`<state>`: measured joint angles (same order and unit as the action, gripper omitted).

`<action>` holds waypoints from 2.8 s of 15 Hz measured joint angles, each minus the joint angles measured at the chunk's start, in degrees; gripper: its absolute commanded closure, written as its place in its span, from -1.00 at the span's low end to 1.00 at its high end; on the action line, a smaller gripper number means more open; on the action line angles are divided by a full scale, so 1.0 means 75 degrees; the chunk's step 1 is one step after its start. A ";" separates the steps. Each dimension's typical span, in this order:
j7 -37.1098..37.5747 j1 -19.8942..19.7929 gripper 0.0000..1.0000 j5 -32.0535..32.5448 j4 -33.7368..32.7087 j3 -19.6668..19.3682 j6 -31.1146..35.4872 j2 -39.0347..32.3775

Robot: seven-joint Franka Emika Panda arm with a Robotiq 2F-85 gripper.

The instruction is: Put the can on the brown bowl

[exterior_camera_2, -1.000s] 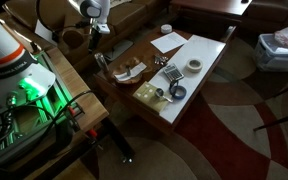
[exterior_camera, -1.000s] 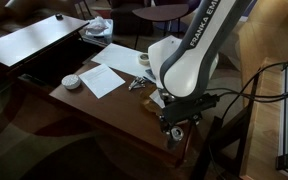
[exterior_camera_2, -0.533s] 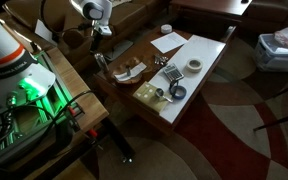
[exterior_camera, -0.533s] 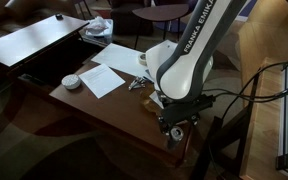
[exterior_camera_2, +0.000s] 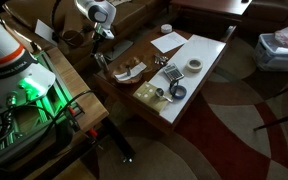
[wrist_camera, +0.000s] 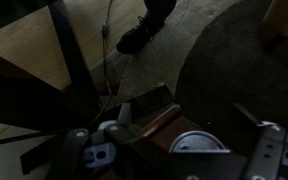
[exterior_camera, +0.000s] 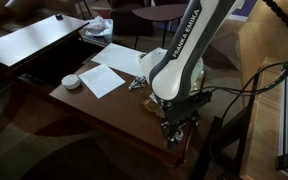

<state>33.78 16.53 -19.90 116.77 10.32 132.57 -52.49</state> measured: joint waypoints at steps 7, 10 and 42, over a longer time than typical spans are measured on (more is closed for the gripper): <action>-0.1400 -0.0242 -1.00 -0.0160 -0.0617 0.0081 -0.0662 -0.0382; -0.1414 -0.0258 -1.00 -0.0168 -0.0661 0.0066 -0.0667 -0.0406; -0.2138 -0.0959 0.26 -0.1014 -0.0146 0.0491 0.1617 0.0204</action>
<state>17.74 9.34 -27.51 115.68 14.01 144.70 -50.96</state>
